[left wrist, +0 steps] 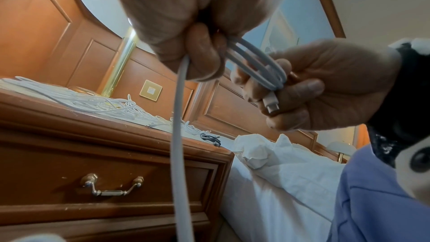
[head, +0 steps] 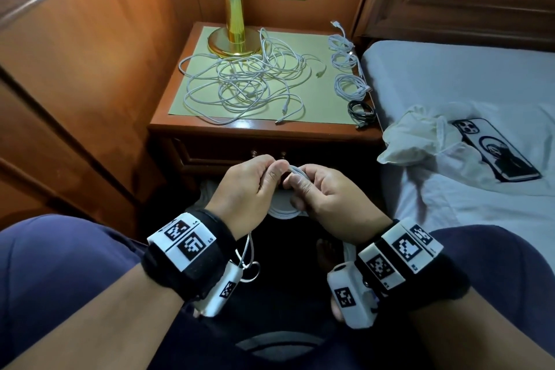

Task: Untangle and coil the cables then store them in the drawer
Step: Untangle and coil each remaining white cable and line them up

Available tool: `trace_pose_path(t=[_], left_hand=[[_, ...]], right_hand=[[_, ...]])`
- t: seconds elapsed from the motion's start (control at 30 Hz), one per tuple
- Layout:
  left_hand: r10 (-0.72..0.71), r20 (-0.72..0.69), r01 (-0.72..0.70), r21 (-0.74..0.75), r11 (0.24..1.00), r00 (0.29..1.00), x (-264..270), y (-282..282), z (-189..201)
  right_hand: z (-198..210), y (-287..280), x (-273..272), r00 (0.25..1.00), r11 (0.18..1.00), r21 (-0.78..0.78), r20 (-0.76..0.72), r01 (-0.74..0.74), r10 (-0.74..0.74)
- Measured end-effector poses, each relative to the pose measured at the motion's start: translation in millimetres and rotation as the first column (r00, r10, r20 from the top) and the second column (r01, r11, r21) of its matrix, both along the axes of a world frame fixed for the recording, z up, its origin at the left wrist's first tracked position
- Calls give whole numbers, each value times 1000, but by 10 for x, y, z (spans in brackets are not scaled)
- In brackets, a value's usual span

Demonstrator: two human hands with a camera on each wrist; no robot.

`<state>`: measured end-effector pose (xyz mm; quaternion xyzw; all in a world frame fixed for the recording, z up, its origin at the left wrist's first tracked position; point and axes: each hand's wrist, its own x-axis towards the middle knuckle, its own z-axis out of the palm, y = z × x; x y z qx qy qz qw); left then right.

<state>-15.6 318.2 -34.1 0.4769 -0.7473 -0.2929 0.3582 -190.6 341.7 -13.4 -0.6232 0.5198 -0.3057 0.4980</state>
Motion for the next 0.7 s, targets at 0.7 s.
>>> trace_pose_path(t=[0.7], left_hand=[[47, -139, -35, 90, 995, 989, -22, -37, 22]], right_hand=[[144, 70, 85, 978, 992, 125, 205, 17, -43]])
